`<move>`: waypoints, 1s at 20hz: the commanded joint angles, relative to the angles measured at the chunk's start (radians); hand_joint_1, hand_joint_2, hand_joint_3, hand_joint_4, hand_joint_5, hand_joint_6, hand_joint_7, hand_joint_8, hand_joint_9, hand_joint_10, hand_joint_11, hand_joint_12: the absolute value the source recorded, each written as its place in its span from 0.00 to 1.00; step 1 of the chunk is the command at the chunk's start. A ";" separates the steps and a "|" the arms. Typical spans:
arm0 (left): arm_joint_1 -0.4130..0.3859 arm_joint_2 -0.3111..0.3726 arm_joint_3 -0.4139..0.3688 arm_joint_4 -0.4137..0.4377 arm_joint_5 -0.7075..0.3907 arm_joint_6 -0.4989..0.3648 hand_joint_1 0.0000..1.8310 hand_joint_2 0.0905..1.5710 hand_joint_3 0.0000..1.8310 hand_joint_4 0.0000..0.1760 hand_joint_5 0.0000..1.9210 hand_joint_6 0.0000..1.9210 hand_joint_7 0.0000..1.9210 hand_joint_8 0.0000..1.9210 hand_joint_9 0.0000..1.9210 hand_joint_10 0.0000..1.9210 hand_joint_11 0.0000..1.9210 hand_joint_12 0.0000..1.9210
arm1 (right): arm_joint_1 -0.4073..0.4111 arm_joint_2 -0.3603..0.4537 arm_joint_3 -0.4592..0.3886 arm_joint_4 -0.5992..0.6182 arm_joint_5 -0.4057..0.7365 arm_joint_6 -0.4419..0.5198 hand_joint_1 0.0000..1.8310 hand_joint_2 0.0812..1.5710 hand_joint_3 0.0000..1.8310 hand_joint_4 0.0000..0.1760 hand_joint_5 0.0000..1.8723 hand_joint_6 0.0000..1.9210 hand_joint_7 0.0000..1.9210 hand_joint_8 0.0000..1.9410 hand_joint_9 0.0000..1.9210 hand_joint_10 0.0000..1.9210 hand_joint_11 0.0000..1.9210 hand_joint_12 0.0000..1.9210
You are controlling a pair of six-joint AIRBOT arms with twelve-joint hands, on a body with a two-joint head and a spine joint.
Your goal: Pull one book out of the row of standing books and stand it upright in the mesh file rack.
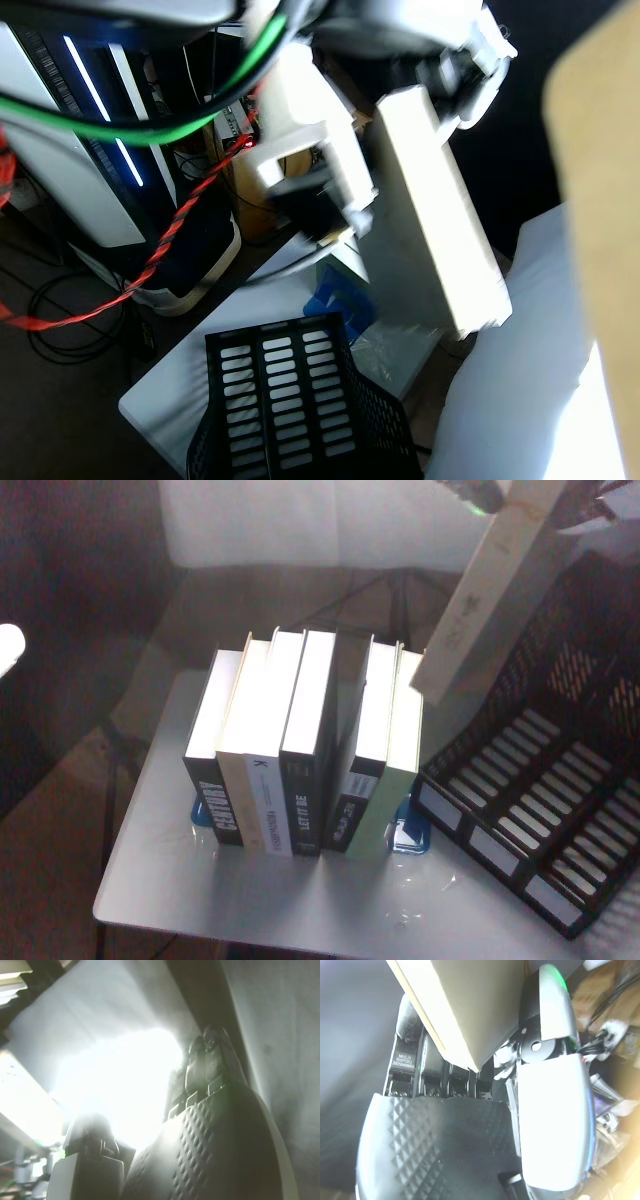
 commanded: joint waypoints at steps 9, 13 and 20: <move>-0.005 0.012 -0.013 -0.019 -0.119 0.002 0.32 0.90 0.00 0.00 0.05 0.00 0.02 0.00 0.00 0.00 0.00 0.05 | -0.073 -0.011 0.014 -0.045 -0.084 0.041 0.74 0.75 0.00 0.00 0.39 0.68 0.44 0.59 0.43 0.77 0.35 0.92; -0.003 0.012 -0.016 -0.019 -0.116 0.002 0.29 0.90 0.00 0.00 0.05 0.00 0.02 0.00 0.00 0.00 0.00 0.00 | -0.100 -0.019 0.018 -0.047 -0.091 0.041 0.74 0.76 0.00 0.00 0.40 0.69 0.41 0.63 0.40 0.80 0.29 0.95; 0.009 0.011 -0.023 -0.027 -0.120 0.000 0.22 0.90 0.00 0.18 0.05 0.00 0.02 0.00 0.00 0.00 0.00 0.00 | -0.201 -0.054 0.027 -0.033 -0.155 0.025 0.73 0.78 0.01 0.00 0.37 0.75 0.37 0.71 0.37 0.81 0.32 0.94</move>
